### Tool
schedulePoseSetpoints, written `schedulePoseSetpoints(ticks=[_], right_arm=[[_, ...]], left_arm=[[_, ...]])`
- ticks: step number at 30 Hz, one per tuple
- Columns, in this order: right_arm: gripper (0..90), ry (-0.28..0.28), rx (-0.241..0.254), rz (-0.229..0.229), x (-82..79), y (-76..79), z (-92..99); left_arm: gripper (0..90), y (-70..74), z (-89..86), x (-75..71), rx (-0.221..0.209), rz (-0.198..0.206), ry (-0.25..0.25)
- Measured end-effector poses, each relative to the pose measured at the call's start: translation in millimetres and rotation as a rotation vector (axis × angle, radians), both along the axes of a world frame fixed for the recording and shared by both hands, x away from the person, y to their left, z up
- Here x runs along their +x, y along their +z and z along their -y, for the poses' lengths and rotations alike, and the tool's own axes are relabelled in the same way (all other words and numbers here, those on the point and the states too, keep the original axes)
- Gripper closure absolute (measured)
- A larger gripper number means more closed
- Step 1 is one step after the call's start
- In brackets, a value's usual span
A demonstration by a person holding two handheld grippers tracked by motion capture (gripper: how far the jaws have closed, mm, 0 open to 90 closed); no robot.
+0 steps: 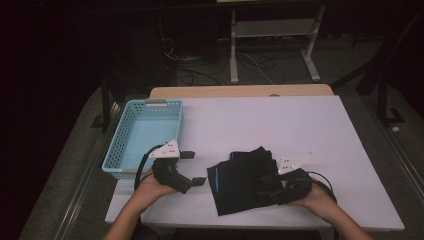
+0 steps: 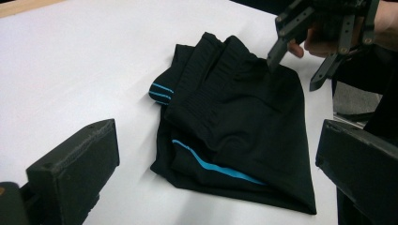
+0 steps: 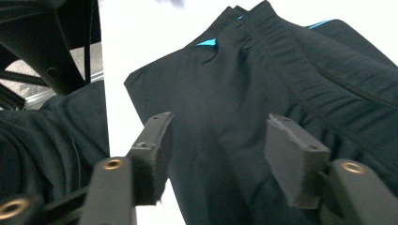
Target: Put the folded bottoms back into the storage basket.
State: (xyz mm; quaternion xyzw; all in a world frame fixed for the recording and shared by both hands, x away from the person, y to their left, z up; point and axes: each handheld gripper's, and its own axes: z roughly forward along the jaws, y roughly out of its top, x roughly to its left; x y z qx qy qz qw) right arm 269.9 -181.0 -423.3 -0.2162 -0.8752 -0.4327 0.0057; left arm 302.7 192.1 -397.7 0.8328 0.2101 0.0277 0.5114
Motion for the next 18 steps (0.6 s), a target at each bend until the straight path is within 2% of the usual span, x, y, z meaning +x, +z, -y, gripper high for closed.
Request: schedulePoseSetpoints(ticks=[10,18], right_arm=[[29.1,-0.075,0.022,0.031,-2.0,10.9,21.8],[21.7,-0.136,0.014,0.047,-9.3,7.3,45.7]], left_arm=[[0.0,0.4,0.2,-0.3,-0.001,-0.002,0.003],[0.0,0.8,0.2,0.0,-0.002,-0.003,0.006]])
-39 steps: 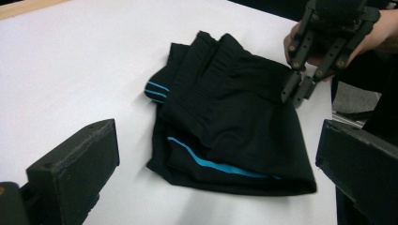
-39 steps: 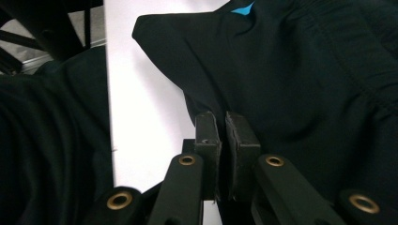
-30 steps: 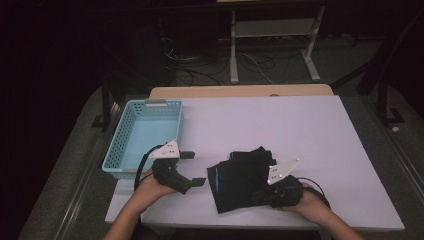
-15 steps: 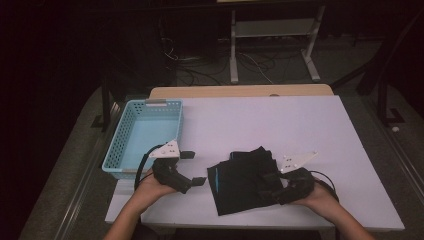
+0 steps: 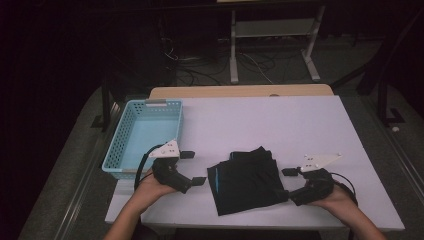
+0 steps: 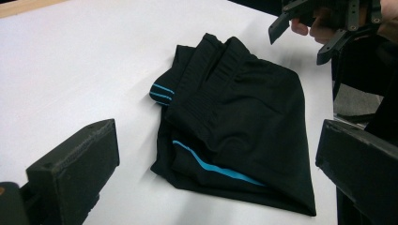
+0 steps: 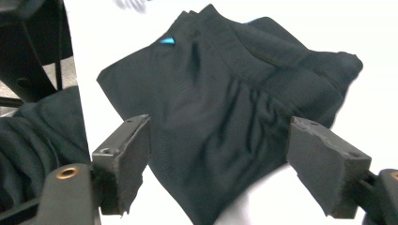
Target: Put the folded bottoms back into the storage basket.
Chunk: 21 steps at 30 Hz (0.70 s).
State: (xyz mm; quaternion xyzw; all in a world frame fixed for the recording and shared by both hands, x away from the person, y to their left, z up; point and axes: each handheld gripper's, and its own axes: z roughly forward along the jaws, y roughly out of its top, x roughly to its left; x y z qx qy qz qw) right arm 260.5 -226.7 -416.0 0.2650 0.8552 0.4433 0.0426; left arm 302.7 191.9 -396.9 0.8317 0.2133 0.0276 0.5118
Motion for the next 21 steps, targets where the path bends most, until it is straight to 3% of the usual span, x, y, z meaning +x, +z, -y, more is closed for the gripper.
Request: schedulePoseSetpoints(ticks=[7,12,21], right_arm=[[12.9,-0.03,-0.02,0.004,-8.3,-11.2,13.9],[2.5,-0.047,-0.03,0.0,-3.5,-16.3,14.1],[0.7,-0.015,-0.064,-0.005,-2.4,-20.9,7.7]], left_arm=[[0.0,1.1,1.9,-0.7,0.0,0.005,0.004],[0.0,1.9,4.8,-1.6,-0.012,0.001,0.008],[0.0,1.7,13.4,-4.6,-0.012,-0.011,0.012]])
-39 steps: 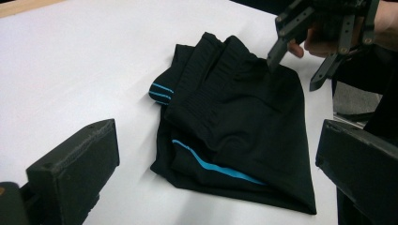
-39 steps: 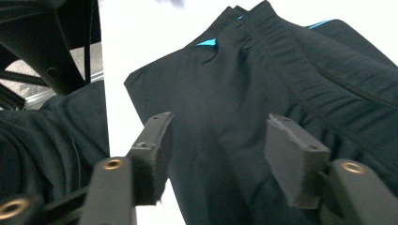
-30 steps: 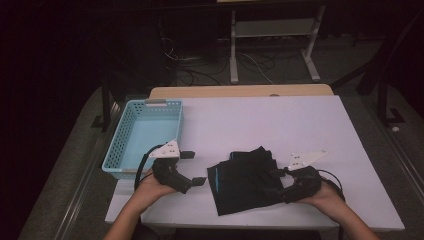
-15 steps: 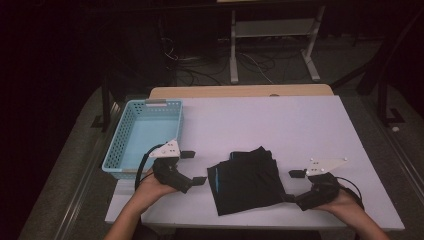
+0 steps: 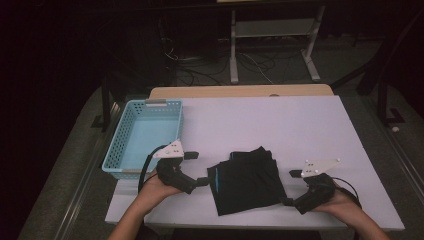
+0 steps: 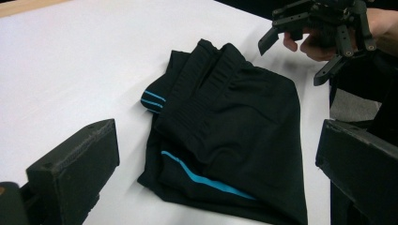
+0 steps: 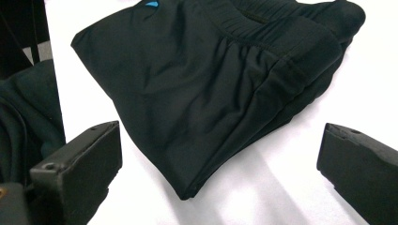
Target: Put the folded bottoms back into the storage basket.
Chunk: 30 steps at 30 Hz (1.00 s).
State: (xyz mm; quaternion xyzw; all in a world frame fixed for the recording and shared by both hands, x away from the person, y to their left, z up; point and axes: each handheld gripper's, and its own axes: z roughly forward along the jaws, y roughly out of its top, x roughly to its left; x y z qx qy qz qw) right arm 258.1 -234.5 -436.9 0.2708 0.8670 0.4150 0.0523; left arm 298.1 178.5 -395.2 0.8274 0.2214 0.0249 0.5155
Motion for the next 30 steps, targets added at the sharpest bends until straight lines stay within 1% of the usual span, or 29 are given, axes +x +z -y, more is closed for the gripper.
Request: schedulePoseSetpoints(ticks=[2,7,12,17,22,30], right_arm=[[0.7,0.003,-0.004,0.0,0.2,0.1,0.0],[0.7,0.0,0.008,-0.013,1.5,0.6,1.9],[0.9,0.008,0.019,-0.02,2.7,0.6,2.5],[0.8,0.012,0.025,0.0,1.8,0.9,1.8],[0.8,0.011,0.027,0.0,2.0,0.9,2.9],[0.8,0.007,0.033,-0.001,2.2,1.3,3.5]], left_arm=[[0.0,0.3,3.3,-0.8,0.0,0.0,-0.001],[0.0,-0.7,12.9,-0.4,0.008,-0.008,-0.004],[0.0,-2.3,22.3,0.7,0.014,-0.006,-0.004],[0.0,-3.7,28.0,3.0,0.018,-0.007,-0.001],[0.0,-5.2,34.0,7.0,0.015,-0.016,0.003],[0.0,-9.1,44.2,13.9,0.033,-0.017,0.005]])
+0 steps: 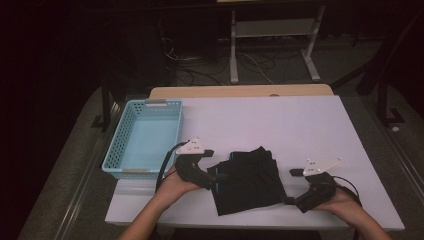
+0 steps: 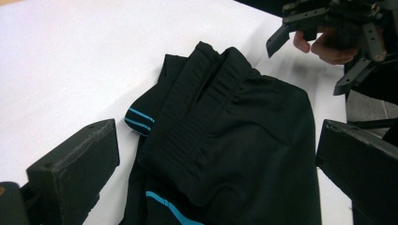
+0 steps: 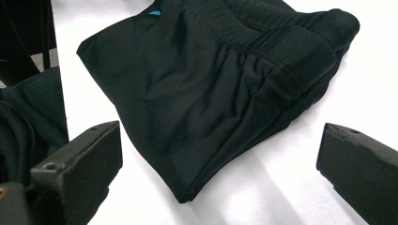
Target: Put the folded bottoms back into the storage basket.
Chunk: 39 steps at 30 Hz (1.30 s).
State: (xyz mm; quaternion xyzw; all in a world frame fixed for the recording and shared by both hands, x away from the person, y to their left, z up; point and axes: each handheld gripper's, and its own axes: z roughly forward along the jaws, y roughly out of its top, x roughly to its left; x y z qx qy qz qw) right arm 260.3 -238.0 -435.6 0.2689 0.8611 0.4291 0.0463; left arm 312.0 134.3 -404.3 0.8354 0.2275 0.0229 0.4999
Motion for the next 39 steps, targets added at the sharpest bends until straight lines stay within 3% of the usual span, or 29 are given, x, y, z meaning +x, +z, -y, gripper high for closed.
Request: schedulePoseSetpoints(ticks=[19,25,30,36,39], right_arm=[[0.8,0.0,0.002,0.004,0.1,-0.5,1.3],[0.8,0.0,0.002,0.004,0.1,-0.5,1.5],[0.8,0.002,0.004,0.001,0.0,-0.8,1.3],[0.8,0.005,0.001,0.003,0.6,-1.2,0.9],[0.9,0.007,0.0,0.004,0.7,-1.4,1.1]], left_arm=[[0.0,-7.6,20.2,17.2,0.013,-0.023,0.007],[0.1,-8.0,28.8,23.5,0.012,-0.01,0.012],[0.5,-10.6,25.8,24.2,0.038,0.002,0.025],[13.7,-17.4,19.4,26.4,0.064,-0.016,0.061],[15.5,-20.2,17.5,26.9,0.076,-0.024,0.076]])
